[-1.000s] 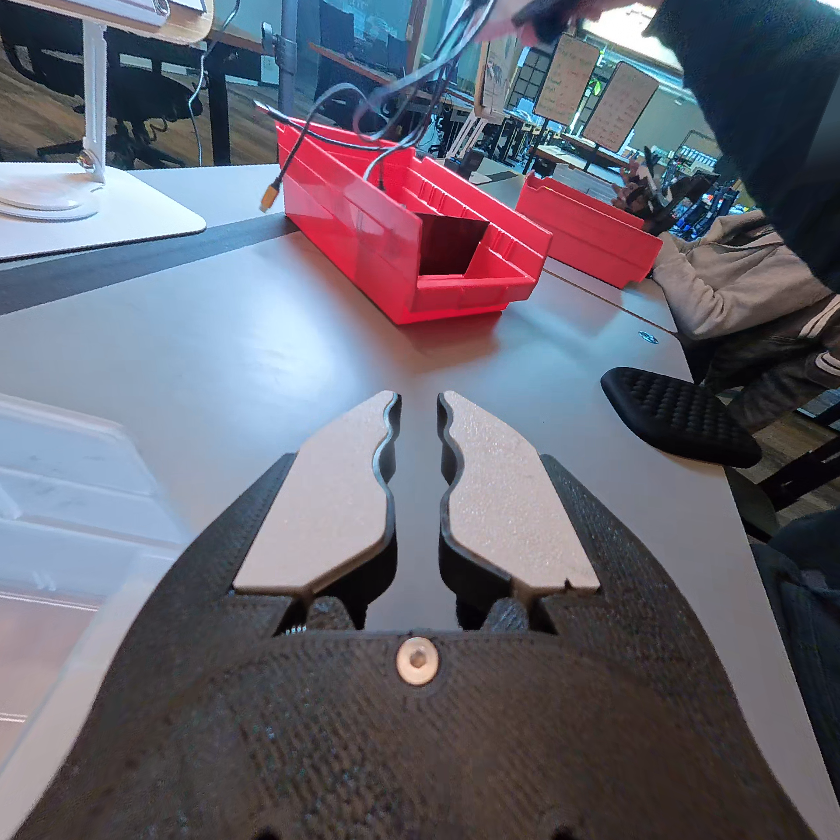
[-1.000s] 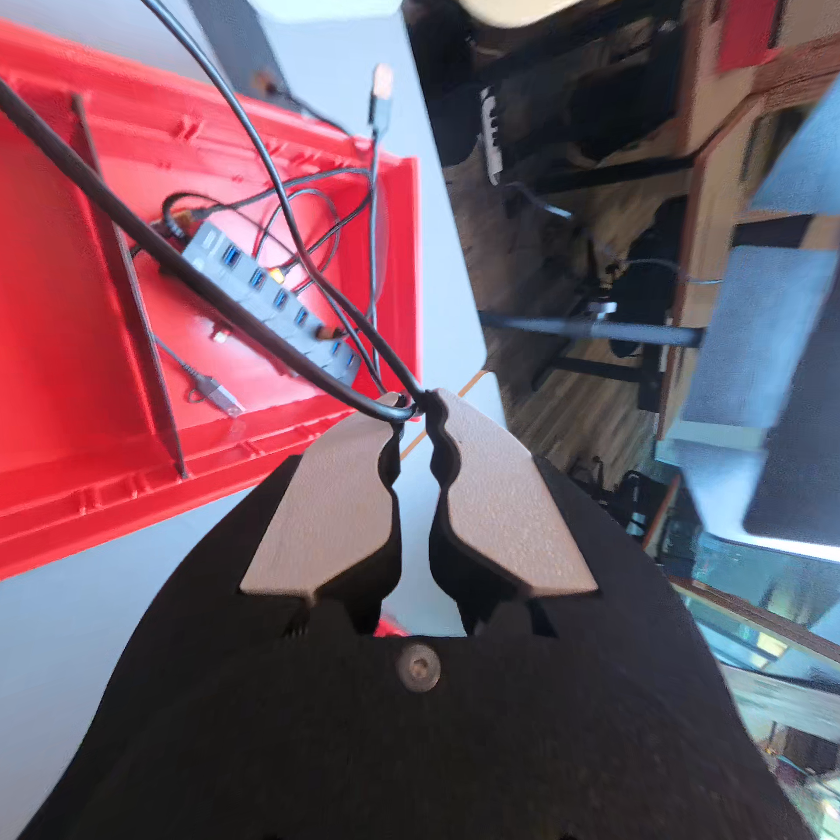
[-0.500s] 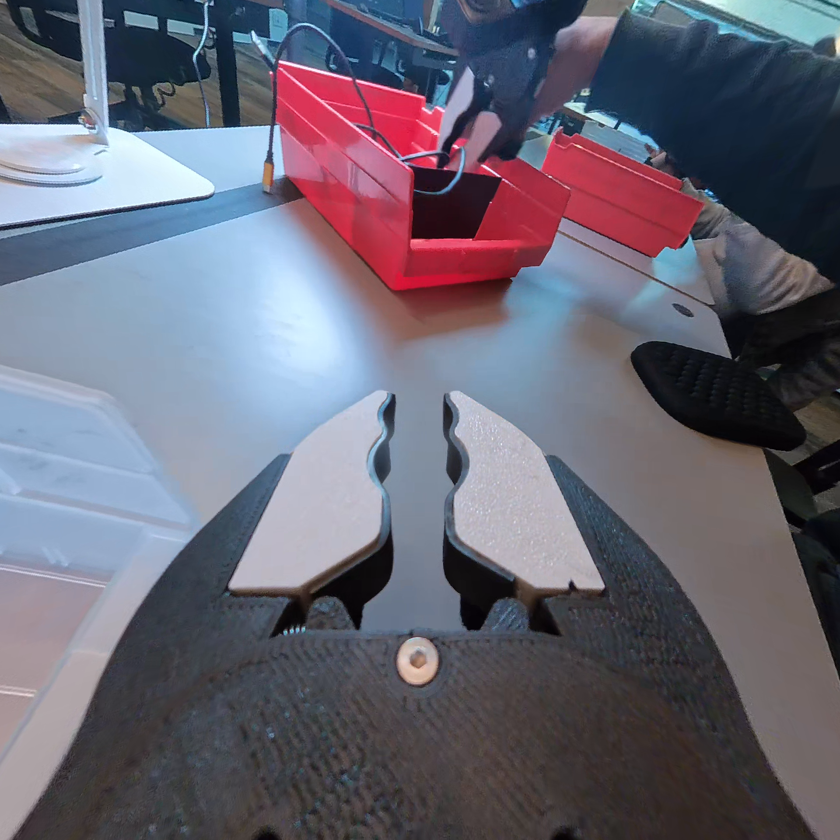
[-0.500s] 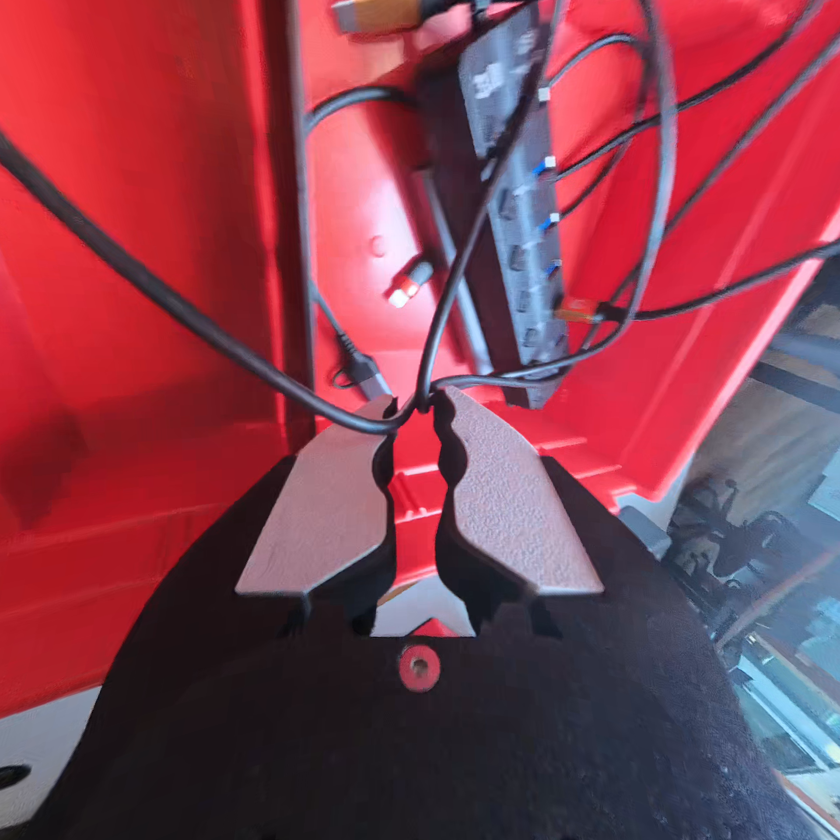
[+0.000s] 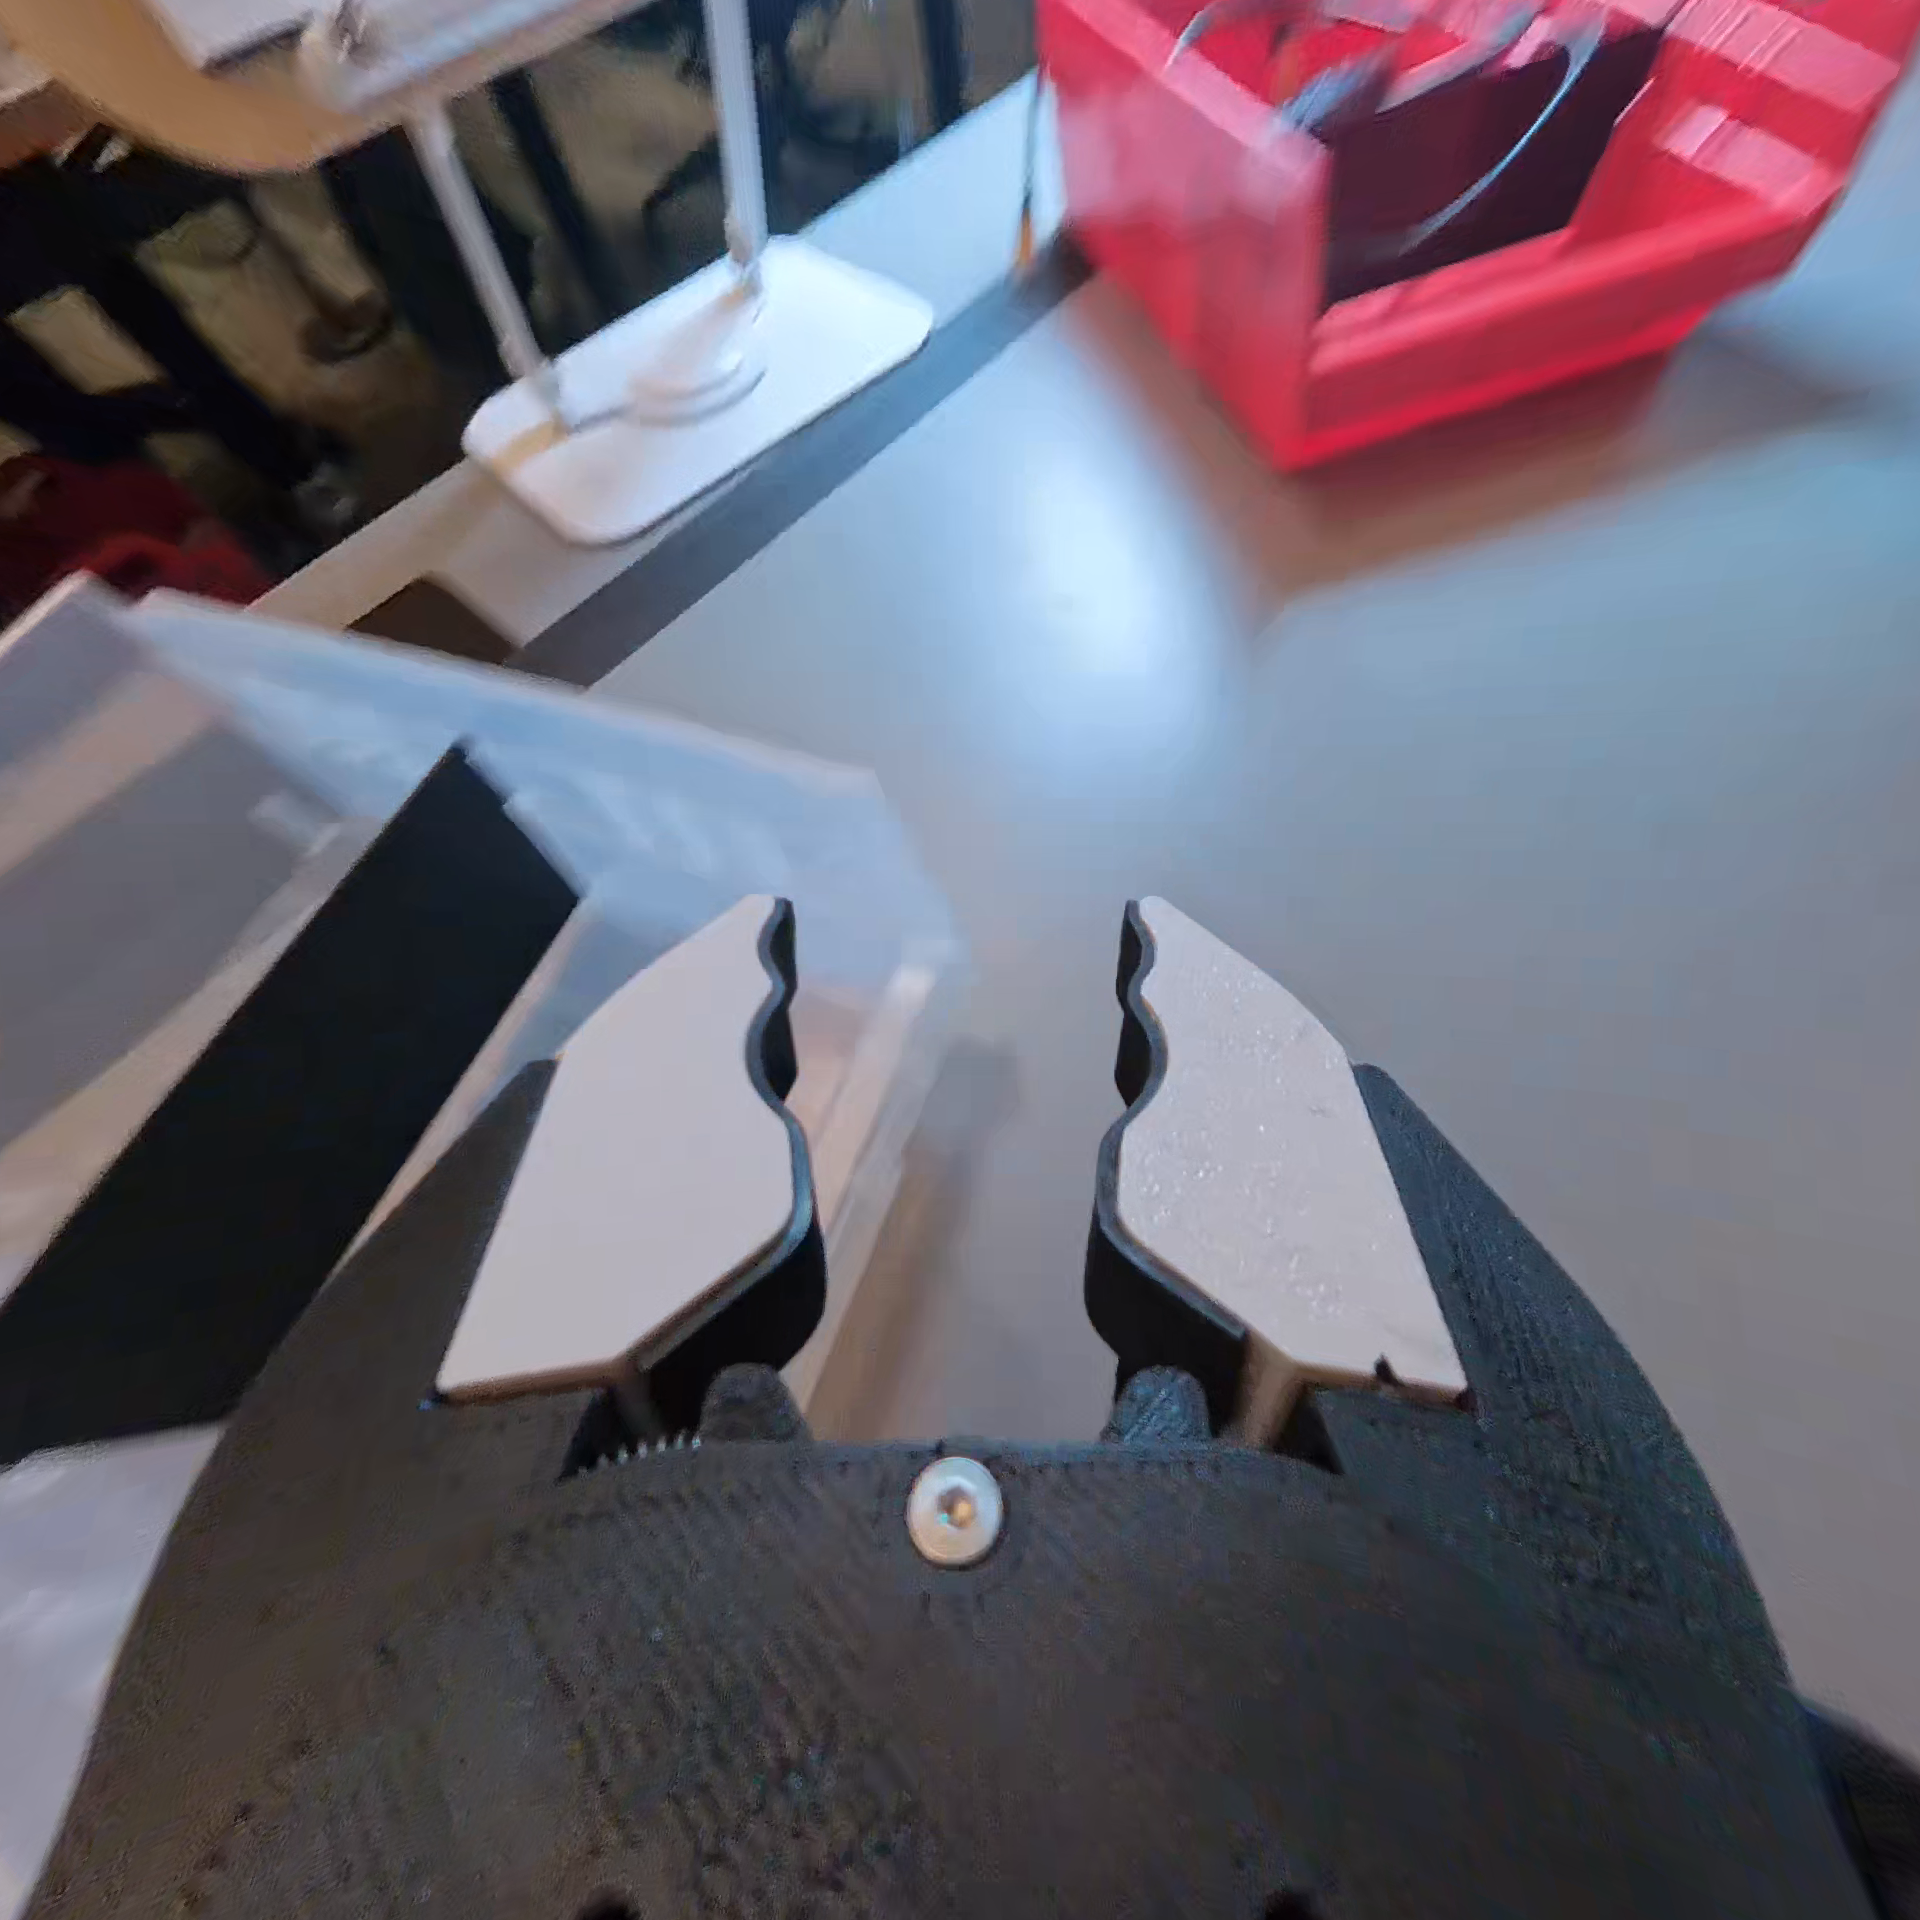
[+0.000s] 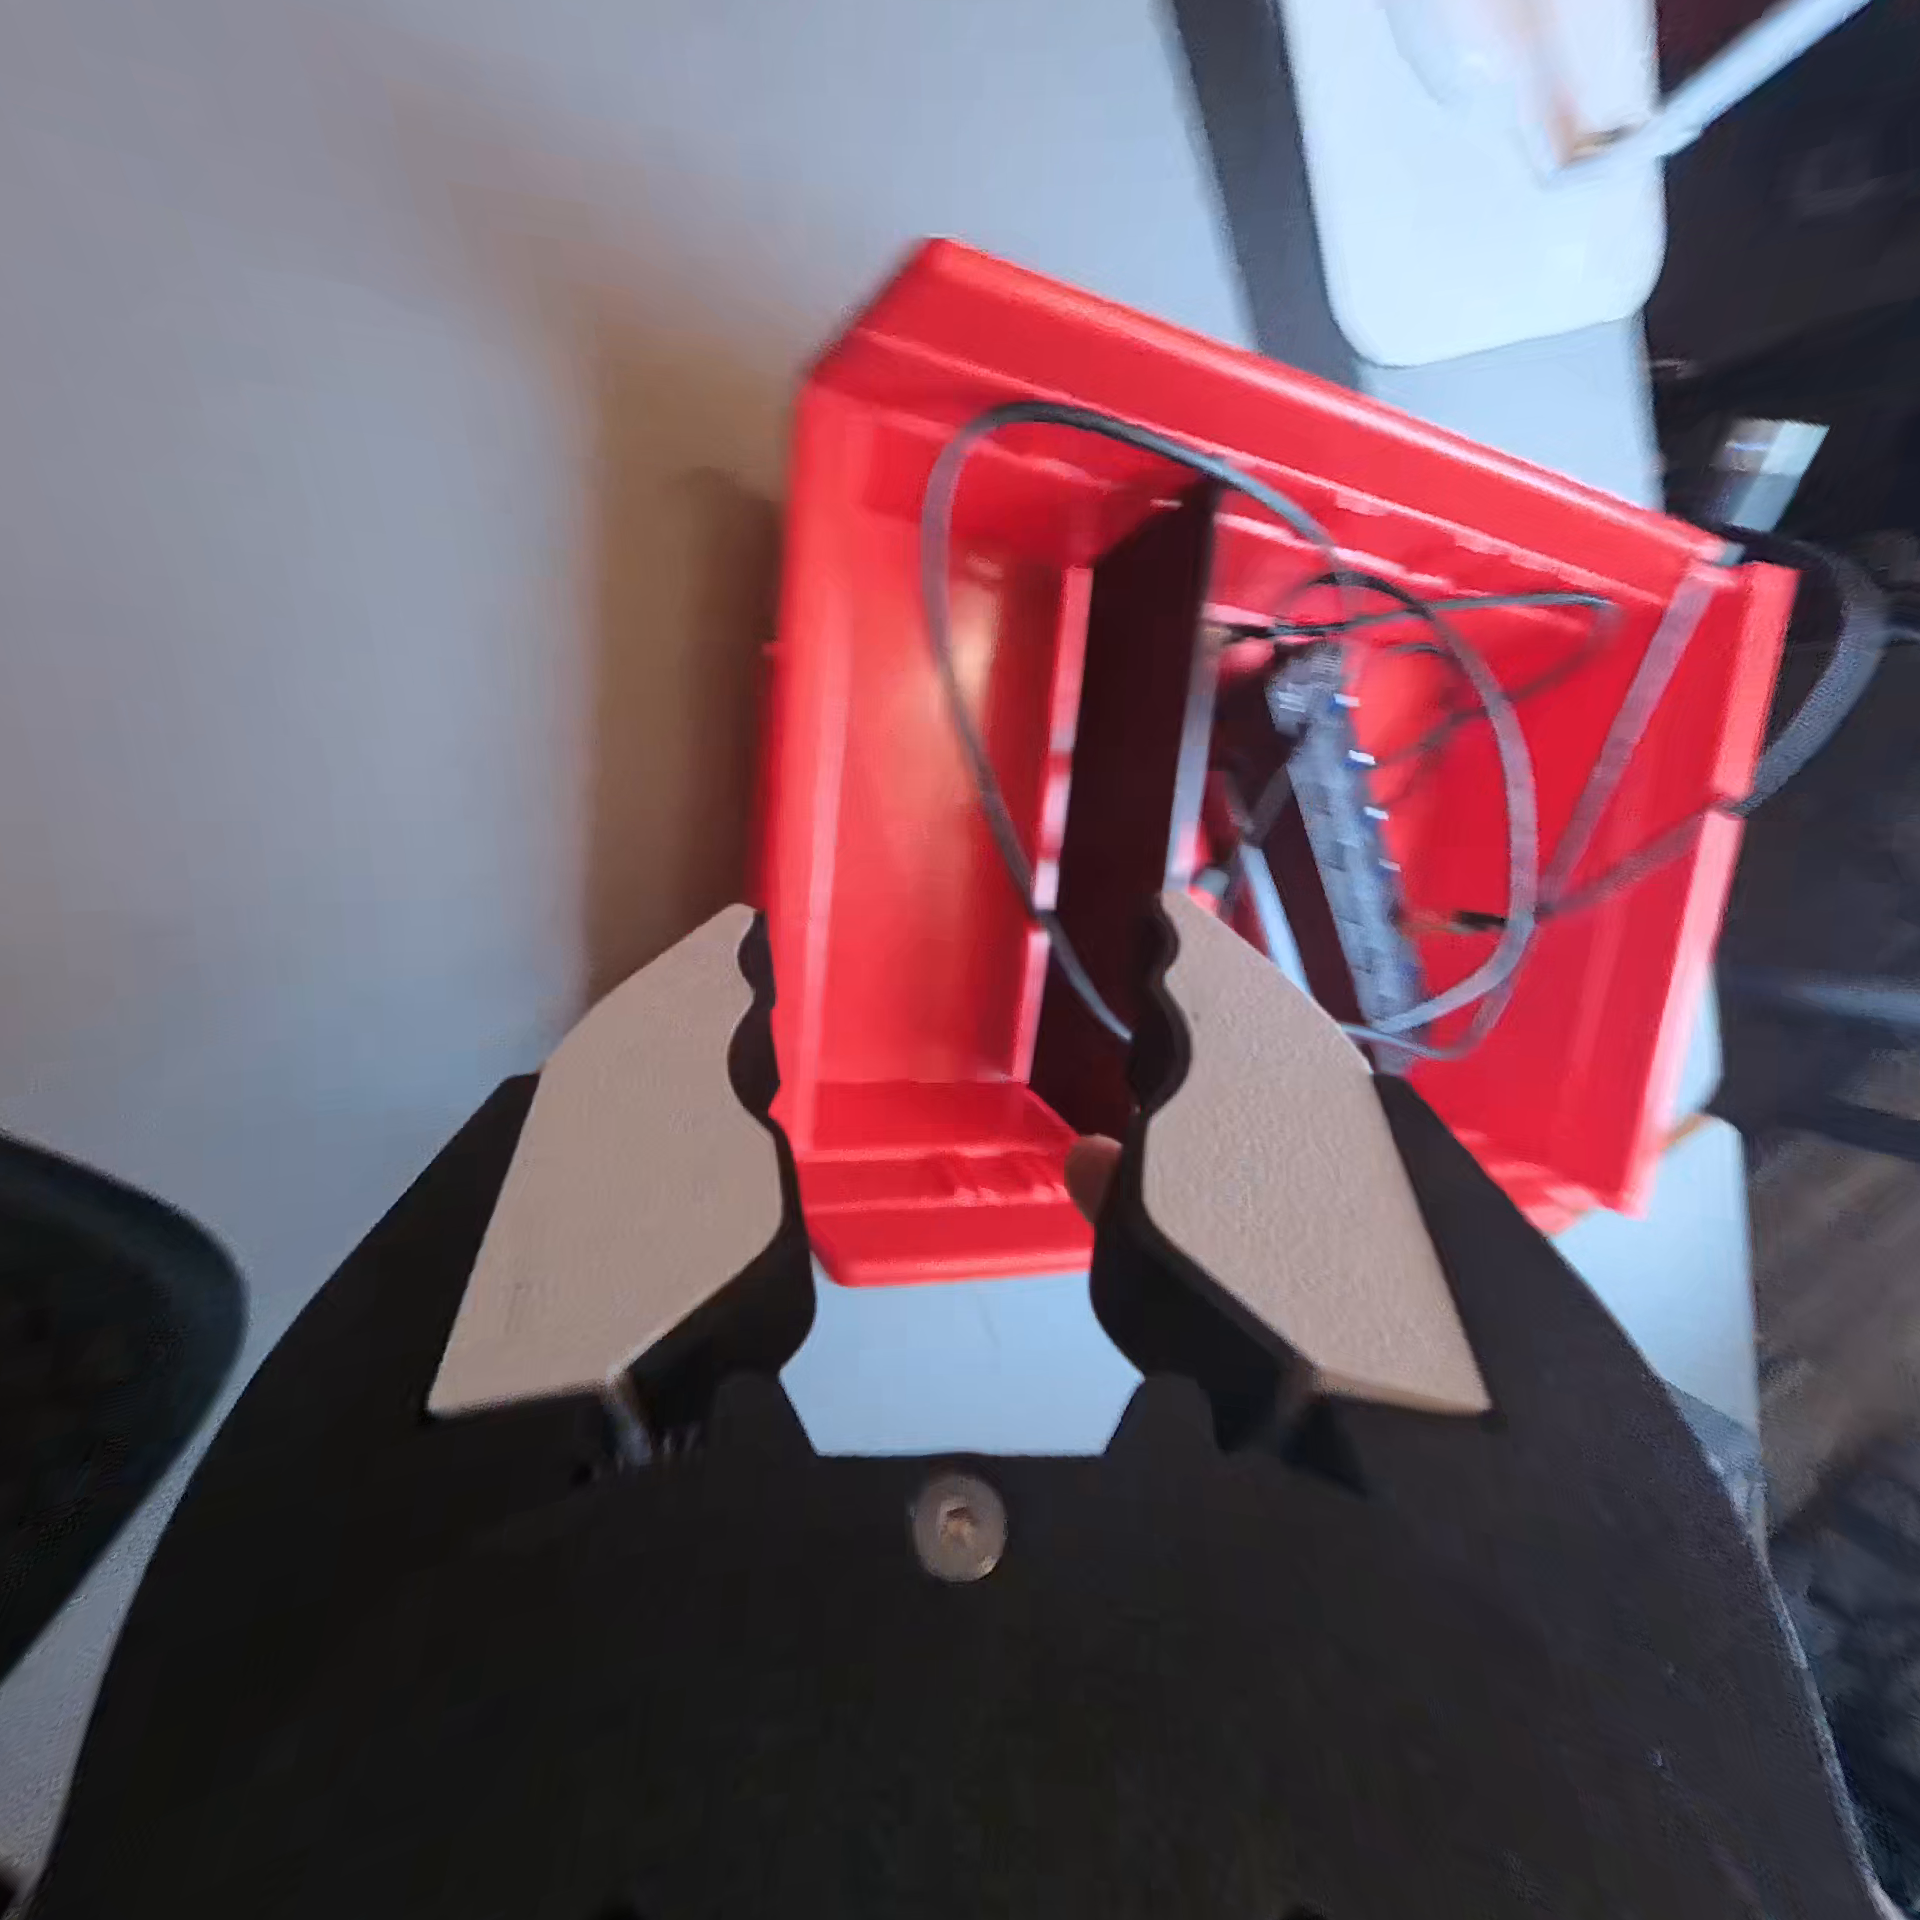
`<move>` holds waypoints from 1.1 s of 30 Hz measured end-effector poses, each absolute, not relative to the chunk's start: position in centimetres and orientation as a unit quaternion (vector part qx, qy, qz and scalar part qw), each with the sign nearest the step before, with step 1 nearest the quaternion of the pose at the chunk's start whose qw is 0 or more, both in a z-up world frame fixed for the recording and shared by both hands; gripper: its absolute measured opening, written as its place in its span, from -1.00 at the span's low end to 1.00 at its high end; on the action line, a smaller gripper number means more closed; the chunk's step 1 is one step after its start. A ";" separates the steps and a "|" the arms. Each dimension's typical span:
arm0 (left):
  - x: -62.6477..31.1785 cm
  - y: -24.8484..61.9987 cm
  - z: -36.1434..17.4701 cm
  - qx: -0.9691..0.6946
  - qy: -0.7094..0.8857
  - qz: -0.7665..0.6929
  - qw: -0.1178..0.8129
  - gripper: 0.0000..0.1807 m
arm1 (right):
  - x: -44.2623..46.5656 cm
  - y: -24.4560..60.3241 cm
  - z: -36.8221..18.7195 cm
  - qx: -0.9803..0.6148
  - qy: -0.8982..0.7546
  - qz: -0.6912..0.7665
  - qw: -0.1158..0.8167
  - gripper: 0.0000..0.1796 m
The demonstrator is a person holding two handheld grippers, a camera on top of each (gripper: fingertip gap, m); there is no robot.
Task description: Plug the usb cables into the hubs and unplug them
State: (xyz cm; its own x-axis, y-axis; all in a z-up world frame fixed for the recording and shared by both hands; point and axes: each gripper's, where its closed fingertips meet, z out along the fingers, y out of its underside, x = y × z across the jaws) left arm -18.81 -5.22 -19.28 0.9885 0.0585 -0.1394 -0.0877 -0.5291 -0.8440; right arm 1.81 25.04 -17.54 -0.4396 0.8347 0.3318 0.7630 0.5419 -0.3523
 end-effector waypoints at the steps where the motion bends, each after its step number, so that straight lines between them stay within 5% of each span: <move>1: -20.0 -6.1 -19.9 -0.885 0.006 0.100 0.454 -0.33 | 2.1 23.8 -19.2 -0.466 -0.857 0.055 0.211 -0.28; 6: -24.6 -9.7 -26.0 -0.956 0.030 0.176 0.233 -0.18 | 0.9 24.7 -26.4 -0.447 -0.872 -0.098 0.172 -0.37; 8: -25.5 -10.1 -28.3 -0.965 0.060 0.190 0.174 -0.21 | 0.1 24.1 -28.4 -0.448 -0.878 -0.088 0.146 -0.57; 10: -24.7 -9.6 -29.7 -0.965 0.117 0.172 0.157 -0.48 | -0.2 23.8 -28.8 -0.442 -0.879 -0.096 0.148 -0.66; 11: -24.3 -8.9 -29.8 -0.962 0.138 0.171 0.164 -0.66 | 0.0 23.5 -28.7 -0.441 -0.880 -0.099 0.149 -0.66; 26: -14.2 4.1 -29.3 -0.875 0.366 0.189 0.253 -0.66 | 10.2 6.4 -27.7 -0.359 -0.897 0.072 0.247 -0.68; 33: -11.6 2.4 -24.3 -0.854 0.267 0.159 0.418 -0.57 | 14.4 3.5 -17.6 -0.452 -0.726 0.344 0.388 -0.63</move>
State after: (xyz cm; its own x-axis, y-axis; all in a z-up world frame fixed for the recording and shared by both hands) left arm -11.63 2.36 -24.32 0.8072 -0.3229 -0.4941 -0.5883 -0.5090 -0.6284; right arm 14.40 3.46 -17.64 -0.2916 0.9226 0.2525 0.3894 0.3556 -0.8496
